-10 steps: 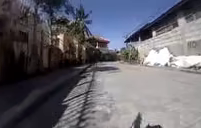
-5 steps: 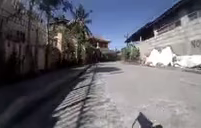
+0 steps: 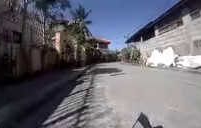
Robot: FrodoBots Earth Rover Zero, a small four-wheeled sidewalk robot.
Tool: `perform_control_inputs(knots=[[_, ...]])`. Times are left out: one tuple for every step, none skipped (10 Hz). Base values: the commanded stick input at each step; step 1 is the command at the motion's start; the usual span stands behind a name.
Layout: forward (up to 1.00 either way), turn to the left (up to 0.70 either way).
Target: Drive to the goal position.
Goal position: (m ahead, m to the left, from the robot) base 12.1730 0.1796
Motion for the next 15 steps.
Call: perform_control_inputs(knots=[[0.7, -0.03], [0.7, -0.03], [0.7, -0.03], [0.7, -0.03], [0.7, -0.03], [0.7, -0.03], [0.7, -0.03], [0.7, -0.03], [0.7, -0.03], [0.7, -0.03], [0.7, -0.03], [0.7, -0.03], [0.7, -0.03], [0.7, -0.03], [0.7, -0.03]])
